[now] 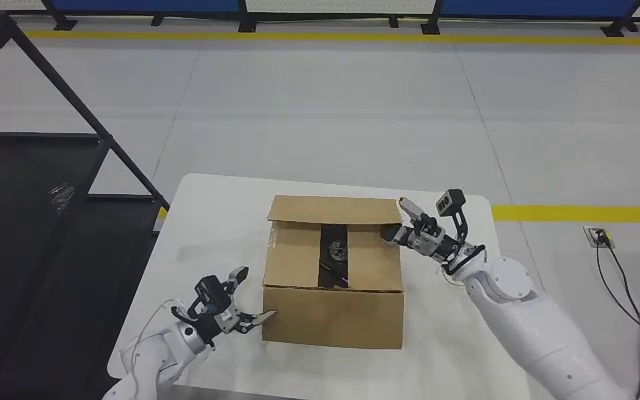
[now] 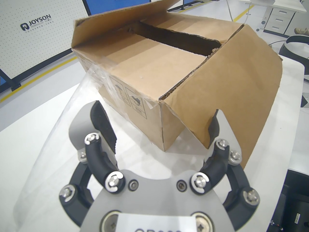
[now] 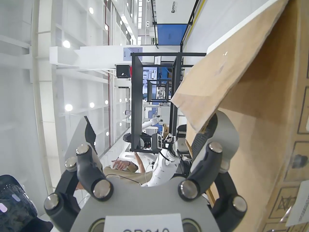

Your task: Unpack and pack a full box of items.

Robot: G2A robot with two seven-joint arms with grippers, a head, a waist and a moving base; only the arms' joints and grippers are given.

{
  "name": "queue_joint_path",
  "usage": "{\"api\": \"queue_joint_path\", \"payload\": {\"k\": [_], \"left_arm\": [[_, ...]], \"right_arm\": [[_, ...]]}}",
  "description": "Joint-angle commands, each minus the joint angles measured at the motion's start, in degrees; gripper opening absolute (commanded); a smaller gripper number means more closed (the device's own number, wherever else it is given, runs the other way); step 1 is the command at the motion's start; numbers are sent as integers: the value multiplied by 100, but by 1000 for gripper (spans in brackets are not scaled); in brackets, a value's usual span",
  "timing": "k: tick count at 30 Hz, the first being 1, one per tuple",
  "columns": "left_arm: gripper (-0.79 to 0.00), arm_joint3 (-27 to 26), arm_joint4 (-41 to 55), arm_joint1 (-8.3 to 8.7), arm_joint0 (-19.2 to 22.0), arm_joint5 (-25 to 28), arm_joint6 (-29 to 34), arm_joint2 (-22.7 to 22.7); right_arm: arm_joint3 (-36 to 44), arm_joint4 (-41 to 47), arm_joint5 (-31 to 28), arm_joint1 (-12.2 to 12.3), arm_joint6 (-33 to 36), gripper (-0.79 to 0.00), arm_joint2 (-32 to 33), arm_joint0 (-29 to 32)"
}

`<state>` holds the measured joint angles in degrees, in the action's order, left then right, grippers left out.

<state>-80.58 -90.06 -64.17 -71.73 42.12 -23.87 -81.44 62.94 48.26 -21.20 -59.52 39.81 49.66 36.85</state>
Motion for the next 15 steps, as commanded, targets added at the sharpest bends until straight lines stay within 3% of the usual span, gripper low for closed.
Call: {"api": "queue_joint_path", "payload": {"k": [1,7,15], "left_arm": [[0,16,24,3,12,-14,-8,20],[0,59,75,15,41,-42,-42,75],[0,88,74,26,116,-60,-55,195]], "right_arm": [[-86,-23,-7,-56,72,0,-31,-96],[-258,-123,-98,-158,84,0,32,-244],[-507,-633,-131,-430,-1004,0,-140,-624]]}}
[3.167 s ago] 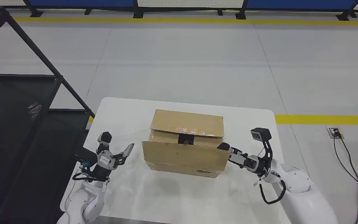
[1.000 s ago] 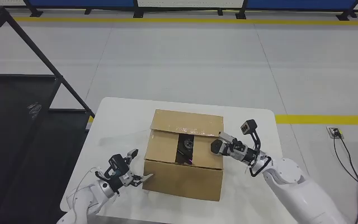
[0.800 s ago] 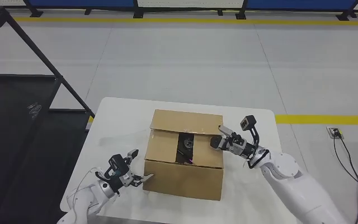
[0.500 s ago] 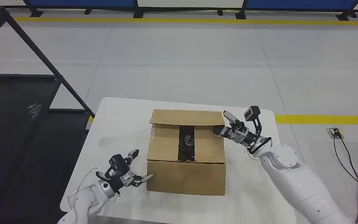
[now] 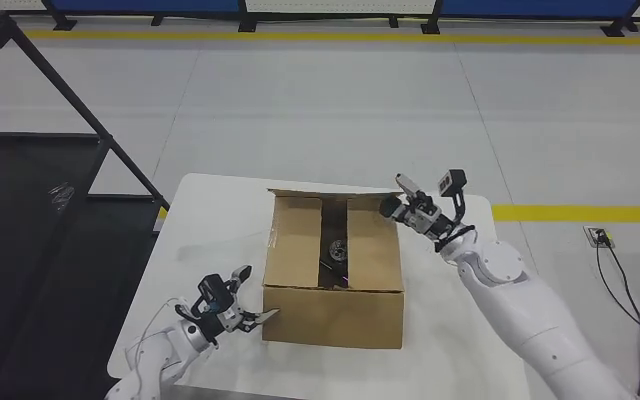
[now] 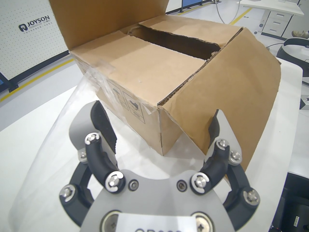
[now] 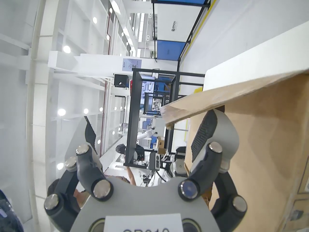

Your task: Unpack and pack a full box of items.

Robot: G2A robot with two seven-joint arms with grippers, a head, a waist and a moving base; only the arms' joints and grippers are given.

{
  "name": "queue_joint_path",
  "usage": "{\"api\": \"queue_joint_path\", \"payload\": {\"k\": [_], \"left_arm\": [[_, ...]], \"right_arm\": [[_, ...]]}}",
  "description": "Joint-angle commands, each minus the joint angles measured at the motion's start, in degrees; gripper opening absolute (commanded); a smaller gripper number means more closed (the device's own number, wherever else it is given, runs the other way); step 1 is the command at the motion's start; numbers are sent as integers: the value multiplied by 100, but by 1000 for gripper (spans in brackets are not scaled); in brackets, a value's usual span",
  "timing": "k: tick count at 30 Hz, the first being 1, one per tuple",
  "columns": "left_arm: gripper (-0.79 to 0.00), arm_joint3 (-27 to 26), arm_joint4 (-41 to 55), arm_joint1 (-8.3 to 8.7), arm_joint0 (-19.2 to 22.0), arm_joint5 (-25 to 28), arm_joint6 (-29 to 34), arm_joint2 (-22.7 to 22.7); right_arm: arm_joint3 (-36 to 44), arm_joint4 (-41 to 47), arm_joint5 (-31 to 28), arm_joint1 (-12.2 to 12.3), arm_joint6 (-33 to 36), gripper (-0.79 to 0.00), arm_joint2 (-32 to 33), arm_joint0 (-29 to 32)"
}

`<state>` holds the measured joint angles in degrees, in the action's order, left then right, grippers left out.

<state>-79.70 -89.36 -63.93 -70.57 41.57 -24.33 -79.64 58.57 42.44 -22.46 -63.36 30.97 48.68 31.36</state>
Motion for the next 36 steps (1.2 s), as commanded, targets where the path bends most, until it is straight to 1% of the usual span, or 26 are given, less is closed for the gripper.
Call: {"api": "queue_joint_path", "payload": {"k": [1,11,13,15,19,25,28,36], "left_arm": [[0,1,5,3,0,-14,-13,24],[0,-69,30,28,-131,-119,-64,86],[0,-91,43,34,-169,-147,-74,85],[0,-115,62,40,-205,-166,-85,84],[0,-139,107,50,-239,-177,-101,87],[0,-199,121,65,-283,-226,-90,96],[0,-219,138,75,-316,-251,-102,84],[0,-243,174,97,-353,-286,-96,74]], "right_arm": [[-142,-89,-13,-95,-188,0,-91,-147],[-1210,-949,-383,-659,-1232,0,-654,-904],[-1425,-1390,-661,-762,-1608,0,-775,-1008],[-1566,-1820,-761,-868,-2024,0,-904,-1084],[-1859,-2501,-634,-1073,-2669,0,-1111,-1250],[-2357,-3202,-373,-1355,-3329,0,-1314,-1459],[-2572,-3285,-268,-1482,-3295,0,-1354,-1516],[-3180,-3241,12,-1709,-2584,0,-1300,-1748]]}}
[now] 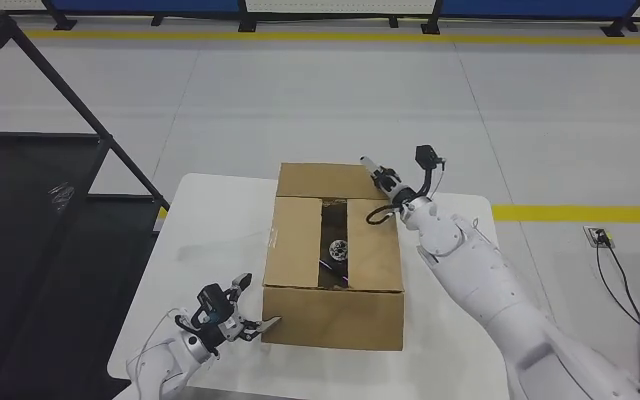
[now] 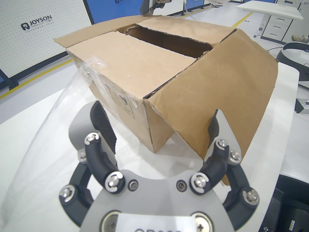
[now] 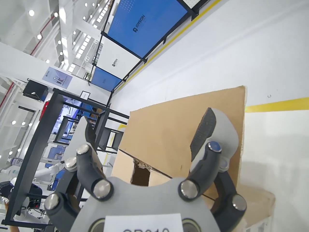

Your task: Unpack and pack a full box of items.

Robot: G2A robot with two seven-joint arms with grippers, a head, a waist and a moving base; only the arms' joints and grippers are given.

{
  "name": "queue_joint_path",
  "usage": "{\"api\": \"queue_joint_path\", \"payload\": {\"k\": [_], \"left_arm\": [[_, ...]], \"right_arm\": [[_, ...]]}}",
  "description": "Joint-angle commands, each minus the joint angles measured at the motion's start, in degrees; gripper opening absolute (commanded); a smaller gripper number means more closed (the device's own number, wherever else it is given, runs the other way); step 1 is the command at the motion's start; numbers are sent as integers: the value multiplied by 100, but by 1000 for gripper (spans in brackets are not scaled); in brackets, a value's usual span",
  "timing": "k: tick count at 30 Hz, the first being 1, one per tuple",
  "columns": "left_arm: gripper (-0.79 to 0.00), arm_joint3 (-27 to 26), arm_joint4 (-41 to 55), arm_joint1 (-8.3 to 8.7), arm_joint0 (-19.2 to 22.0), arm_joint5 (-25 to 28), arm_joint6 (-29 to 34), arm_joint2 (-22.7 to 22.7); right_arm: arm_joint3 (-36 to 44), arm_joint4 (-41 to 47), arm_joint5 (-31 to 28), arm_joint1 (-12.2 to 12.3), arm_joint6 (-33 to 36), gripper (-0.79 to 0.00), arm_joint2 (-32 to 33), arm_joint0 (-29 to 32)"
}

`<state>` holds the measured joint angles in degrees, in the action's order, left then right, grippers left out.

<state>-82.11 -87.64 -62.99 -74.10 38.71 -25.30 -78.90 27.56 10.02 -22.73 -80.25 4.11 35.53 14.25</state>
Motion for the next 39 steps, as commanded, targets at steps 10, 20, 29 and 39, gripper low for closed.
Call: {"api": "queue_joint_path", "payload": {"k": [10,20,29,39], "left_arm": [[0,-31,21,29,-11,-16,-7,-2],[0,-13,29,44,28,-19,-5,57],[0,13,32,63,103,9,-26,70],[0,-36,41,106,15,-8,-90,-30]], "right_arm": [[-403,45,17,-163,889,0,169,-186],[-428,-56,90,-200,760,0,214,-180],[-203,-111,217,-106,787,0,419,-37],[284,-231,259,154,1536,0,844,201]]}}
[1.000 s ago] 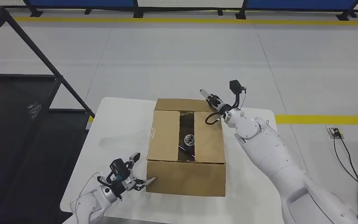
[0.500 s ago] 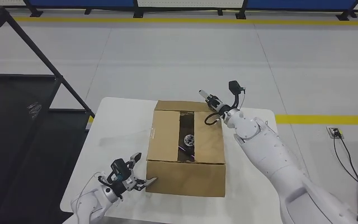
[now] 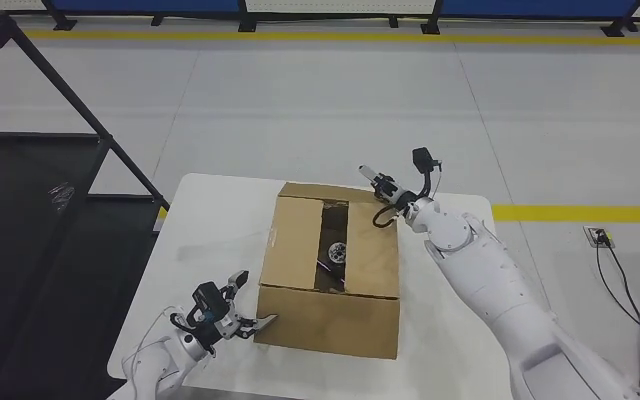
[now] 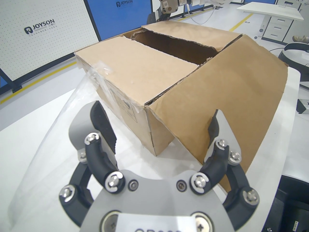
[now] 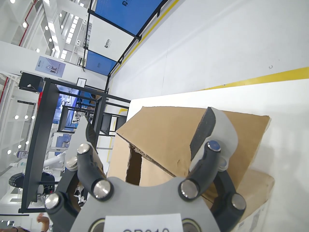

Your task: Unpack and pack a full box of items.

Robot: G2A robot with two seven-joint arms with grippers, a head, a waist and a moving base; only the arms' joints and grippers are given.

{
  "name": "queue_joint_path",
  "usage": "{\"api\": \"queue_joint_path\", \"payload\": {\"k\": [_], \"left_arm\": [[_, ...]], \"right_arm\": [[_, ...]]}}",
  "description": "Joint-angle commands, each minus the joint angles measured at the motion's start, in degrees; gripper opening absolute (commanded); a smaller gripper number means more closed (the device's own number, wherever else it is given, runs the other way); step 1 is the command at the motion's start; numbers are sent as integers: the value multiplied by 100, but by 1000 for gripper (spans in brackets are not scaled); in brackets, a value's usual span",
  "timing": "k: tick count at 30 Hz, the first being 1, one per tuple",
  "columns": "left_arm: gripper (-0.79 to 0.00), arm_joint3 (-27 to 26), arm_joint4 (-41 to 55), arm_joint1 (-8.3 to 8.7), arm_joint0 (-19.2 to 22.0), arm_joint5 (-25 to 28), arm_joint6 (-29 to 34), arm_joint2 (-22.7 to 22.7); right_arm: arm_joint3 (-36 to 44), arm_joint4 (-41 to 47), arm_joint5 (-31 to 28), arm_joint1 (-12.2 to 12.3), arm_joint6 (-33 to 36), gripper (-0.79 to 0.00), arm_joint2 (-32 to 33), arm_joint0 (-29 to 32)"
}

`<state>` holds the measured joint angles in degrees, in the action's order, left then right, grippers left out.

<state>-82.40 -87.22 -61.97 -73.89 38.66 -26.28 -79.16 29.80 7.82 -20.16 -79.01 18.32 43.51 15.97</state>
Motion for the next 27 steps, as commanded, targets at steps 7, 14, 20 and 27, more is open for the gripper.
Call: {"api": "queue_joint_path", "payload": {"k": [7,14,20,27], "left_arm": [[0,-63,-15,16,-12,-8,46,28],[0,-41,269,16,-96,-321,-168,-108],[0,96,868,-13,-120,-743,-144,-288],[0,362,1654,-110,29,-1640,516,-297]], "right_arm": [[525,-92,52,196,381,0,358,294],[1215,280,-409,357,363,0,890,741],[2148,783,-395,488,953,0,1292,1236],[2467,832,-91,510,1230,0,1316,1383]]}}
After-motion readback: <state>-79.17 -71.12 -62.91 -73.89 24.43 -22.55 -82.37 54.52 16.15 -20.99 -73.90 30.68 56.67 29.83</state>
